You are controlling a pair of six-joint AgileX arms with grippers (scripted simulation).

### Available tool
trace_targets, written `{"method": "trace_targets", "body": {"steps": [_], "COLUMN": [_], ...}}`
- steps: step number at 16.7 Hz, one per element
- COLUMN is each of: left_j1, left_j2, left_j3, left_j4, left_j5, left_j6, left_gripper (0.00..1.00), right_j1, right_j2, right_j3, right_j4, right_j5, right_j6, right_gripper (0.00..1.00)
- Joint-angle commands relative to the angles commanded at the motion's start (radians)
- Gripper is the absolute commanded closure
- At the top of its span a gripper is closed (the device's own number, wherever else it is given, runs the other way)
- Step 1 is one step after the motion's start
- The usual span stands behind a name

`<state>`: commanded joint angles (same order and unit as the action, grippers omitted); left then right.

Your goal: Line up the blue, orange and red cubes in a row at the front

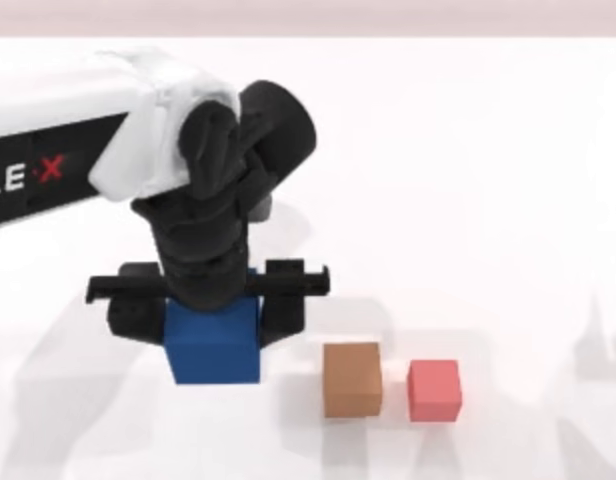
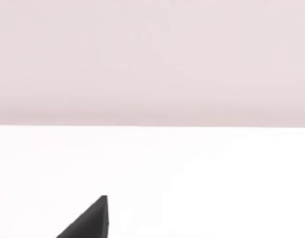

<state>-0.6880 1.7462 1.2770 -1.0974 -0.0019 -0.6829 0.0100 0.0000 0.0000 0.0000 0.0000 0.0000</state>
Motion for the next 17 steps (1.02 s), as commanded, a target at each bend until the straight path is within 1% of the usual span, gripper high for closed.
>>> {"method": "trace_targets", "body": {"steps": [4, 11, 16, 17], "left_j1": [0.004, 0.002, 0.002, 0.002], "left_j2": [0.009, 0.087, 0.094, 0.094], "left_j3": [-0.010, -0.169, -0.181, -0.181], "left_j4": [0.014, 0.260, 0.274, 0.274], "left_j5": [0.001, 0.001, 0.000, 0.000], "left_j6": [0.003, 0.004, 0.003, 0.003], "left_gripper": [1.00, 1.00, 1.00, 0.92], "right_j1": [0.000, 0.000, 0.000, 0.000], "right_j2": [0.000, 0.000, 0.000, 0.000], "right_j3": [0.000, 0.000, 0.000, 0.000], "right_j4": [0.000, 0.000, 0.000, 0.000], "right_j5": [0.000, 0.000, 0.000, 0.000], "right_j6": [0.000, 0.000, 0.000, 0.000], "right_gripper": [0.00, 0.00, 0.00, 0.00]}}
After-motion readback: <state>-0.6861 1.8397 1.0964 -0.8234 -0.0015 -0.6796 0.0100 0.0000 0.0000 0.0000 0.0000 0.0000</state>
